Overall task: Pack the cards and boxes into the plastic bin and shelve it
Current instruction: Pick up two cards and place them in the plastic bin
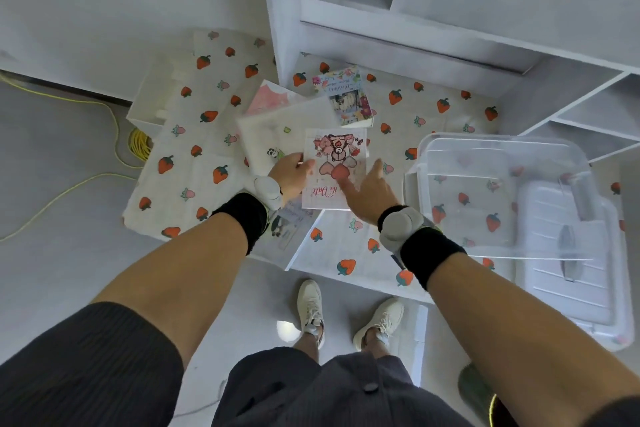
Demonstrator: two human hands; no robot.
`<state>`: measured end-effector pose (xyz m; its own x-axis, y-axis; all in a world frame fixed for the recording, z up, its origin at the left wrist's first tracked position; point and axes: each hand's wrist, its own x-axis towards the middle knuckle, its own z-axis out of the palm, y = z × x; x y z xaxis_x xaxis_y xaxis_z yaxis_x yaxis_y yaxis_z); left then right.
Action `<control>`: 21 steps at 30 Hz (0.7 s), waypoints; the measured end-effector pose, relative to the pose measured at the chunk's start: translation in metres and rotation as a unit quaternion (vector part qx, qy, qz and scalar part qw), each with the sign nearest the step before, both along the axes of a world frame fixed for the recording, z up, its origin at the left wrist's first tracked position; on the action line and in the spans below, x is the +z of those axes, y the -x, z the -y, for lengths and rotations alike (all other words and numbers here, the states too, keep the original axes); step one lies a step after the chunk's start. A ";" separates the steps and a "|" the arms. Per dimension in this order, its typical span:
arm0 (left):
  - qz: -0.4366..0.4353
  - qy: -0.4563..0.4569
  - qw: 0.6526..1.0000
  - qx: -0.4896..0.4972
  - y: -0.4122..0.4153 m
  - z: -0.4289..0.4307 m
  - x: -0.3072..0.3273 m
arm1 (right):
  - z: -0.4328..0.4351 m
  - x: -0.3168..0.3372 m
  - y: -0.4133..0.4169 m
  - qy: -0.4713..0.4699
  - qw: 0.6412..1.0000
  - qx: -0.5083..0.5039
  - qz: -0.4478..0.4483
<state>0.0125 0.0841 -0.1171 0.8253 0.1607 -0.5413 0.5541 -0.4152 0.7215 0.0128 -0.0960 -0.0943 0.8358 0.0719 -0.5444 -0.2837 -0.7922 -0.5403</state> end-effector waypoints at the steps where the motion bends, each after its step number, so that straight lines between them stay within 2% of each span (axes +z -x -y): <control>1: -0.001 0.012 1.000 0.006 0.007 -0.006 0.001 | -0.003 0.002 -0.001 -0.035 0.999 -0.019 -0.009; 5: -0.005 0.048 0.999 0.013 0.030 -0.018 -0.007 | -0.009 -0.003 -0.001 -0.125 0.985 -0.097 -0.073; 8: 0.009 0.010 1.000 -0.009 0.040 -0.014 -0.009 | -0.005 -0.005 0.004 -0.153 0.977 -0.116 -0.096; 11: 0.005 -0.097 0.995 -0.035 0.053 -0.013 -0.017 | 0.000 -0.003 0.012 -0.122 0.982 -0.112 -0.094; 16: 0.005 -0.238 0.961 -0.139 0.081 -0.010 -0.033 | 0.010 -0.003 0.034 -0.031 0.989 -0.125 -0.068; 18: -0.043 -0.287 0.940 -0.178 0.094 -0.006 -0.036 | 0.009 -0.006 0.045 -0.004 0.991 -0.121 -0.061; 21: -0.192 -0.285 0.918 -0.197 0.110 0.001 -0.038 | 0.005 -0.018 0.058 0.044 0.993 -0.091 -0.056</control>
<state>-0.0974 0.0832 -0.1551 0.6462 0.2387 -0.7249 0.4483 -0.8874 0.1074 -0.0455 -0.1006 -0.1121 0.7642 -0.1258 -0.6326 -0.4807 -0.7651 -0.4285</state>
